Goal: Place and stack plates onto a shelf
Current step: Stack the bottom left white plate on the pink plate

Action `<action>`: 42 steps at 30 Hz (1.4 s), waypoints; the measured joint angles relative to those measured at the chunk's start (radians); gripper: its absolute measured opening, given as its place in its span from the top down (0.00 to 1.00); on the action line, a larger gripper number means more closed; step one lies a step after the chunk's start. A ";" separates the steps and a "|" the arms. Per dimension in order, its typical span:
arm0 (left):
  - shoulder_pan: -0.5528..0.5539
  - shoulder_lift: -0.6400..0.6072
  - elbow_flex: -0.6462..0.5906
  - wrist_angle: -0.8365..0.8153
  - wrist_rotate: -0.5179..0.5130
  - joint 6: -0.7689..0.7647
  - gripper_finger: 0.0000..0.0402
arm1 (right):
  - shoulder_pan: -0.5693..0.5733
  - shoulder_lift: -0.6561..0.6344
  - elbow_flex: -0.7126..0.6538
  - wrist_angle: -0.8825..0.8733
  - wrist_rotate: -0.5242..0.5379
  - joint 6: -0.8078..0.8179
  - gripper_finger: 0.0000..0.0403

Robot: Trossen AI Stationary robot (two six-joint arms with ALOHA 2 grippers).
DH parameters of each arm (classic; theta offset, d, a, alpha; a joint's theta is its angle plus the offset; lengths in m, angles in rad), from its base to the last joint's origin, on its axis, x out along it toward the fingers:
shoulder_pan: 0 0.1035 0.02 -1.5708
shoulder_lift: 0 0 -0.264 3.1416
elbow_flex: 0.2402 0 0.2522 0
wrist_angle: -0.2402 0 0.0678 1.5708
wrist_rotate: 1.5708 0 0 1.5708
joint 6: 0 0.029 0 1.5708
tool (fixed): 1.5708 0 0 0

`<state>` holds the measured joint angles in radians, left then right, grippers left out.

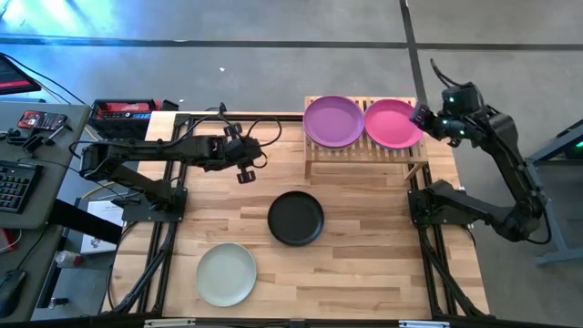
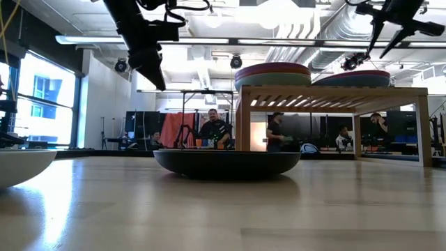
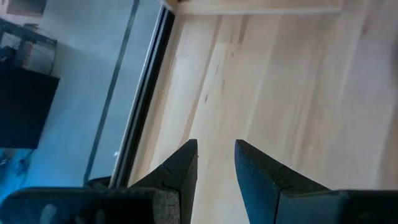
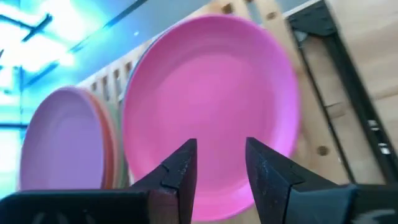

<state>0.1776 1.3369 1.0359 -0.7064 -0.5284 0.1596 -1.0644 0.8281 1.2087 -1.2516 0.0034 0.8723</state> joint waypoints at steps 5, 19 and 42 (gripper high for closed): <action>0.000 0.000 0.000 0.012 0.075 -0.023 0.76 | 0.058 0.013 0.000 0.042 -0.100 -0.042 0.72; 0.000 0.001 -0.029 0.020 0.356 -0.538 0.76 | 0.358 0.019 0.000 0.123 -0.180 -0.040 0.72; -0.116 0.142 -0.048 0.044 0.610 -0.940 0.76 | 0.879 0.172 0.000 0.251 -0.056 0.129 0.72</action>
<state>0.0612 1.4792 0.9882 -0.6624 0.0812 -0.7803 -0.1858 0.9999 1.2087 -1.0007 -0.0521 1.0010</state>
